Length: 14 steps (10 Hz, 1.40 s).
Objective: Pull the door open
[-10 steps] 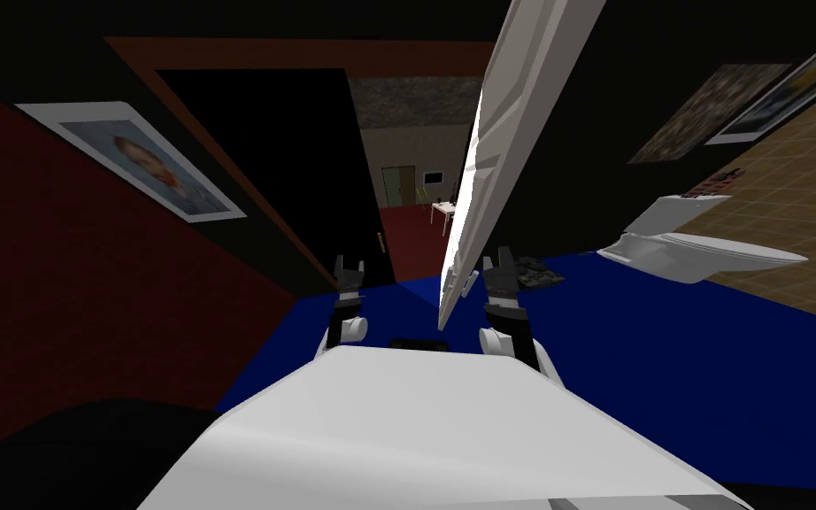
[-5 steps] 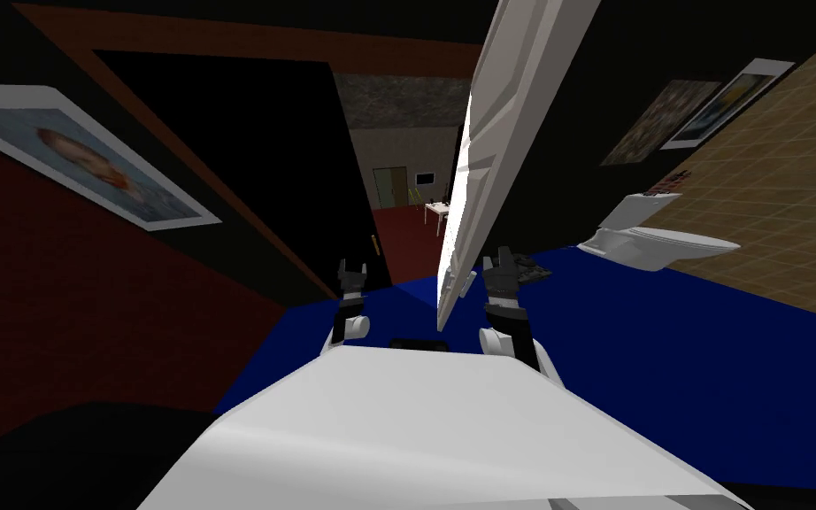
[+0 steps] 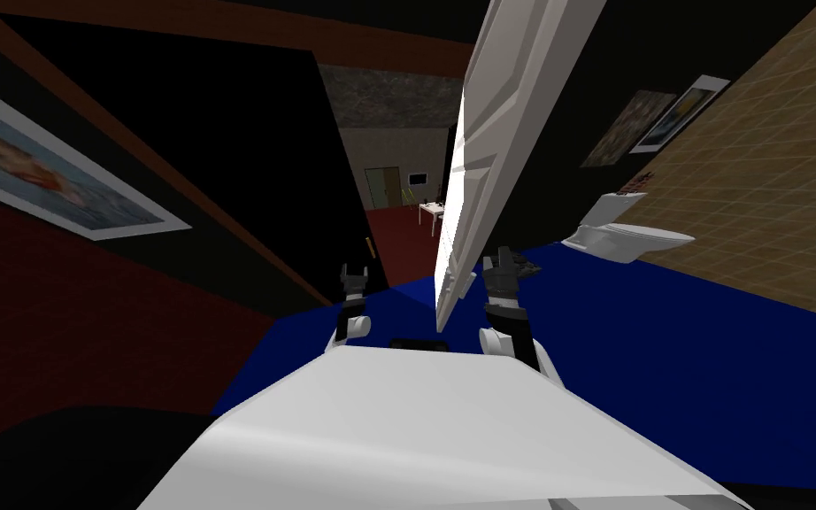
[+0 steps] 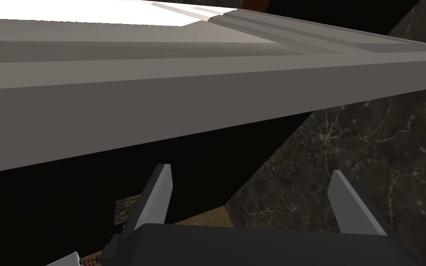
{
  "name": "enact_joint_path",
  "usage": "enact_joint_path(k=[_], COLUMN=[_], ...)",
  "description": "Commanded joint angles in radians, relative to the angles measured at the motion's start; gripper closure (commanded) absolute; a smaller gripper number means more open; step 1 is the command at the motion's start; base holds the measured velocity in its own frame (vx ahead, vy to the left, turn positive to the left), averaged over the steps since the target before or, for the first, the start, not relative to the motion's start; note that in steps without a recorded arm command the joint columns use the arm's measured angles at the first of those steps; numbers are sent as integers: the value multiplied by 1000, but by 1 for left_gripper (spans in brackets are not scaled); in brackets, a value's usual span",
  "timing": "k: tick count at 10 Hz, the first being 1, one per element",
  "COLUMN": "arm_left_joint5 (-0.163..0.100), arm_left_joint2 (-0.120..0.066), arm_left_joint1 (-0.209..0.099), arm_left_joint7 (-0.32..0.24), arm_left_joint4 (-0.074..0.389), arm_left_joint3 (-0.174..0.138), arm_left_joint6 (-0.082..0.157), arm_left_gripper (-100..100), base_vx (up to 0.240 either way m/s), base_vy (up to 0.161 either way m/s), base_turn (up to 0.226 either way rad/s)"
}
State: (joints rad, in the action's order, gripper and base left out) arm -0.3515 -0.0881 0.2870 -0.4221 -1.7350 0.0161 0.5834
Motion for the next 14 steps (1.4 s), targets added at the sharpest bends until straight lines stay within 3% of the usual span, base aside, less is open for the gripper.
enact_joint_path(k=[1,2,4,5,6,7,9,10,12,13,14], arm_left_joint5=[-45,-45,-104,-104,-135,-135,-195,-195,-256,-256,-287], arm_left_joint2=[-11,-11,-25,-25,-32,-32,-46,-46,-59,-59,-66], arm_left_joint1=[-22,-22,-54,-54,-71,-71,-103,-103,-136,-136,-152], arm_left_joint7=[-41,-41,-93,-93,-119,-119,-172,-172,-224,-224,-251], arm_left_joint4=[50,69,142,158,196,203,272,294,369,385,420], arm_left_joint3=[0,0,0,0,0,0,-1,-1,-1,-1,-1], arm_left_joint6=[24,24,55,55,71,71,103,103,134,134,150], arm_left_gripper=[-100,-100,-100,-100,-100,-100,-100,-100,-100,-100,-100], base_vx=[72,45,45,41,44,39,46,47,51,40,39], base_vy=[50,51,51,53,47,42,49,54,62,63,50], base_turn=[-233,-58,-162,-72,-131,-62,-164,-87,-168,-72,-118])
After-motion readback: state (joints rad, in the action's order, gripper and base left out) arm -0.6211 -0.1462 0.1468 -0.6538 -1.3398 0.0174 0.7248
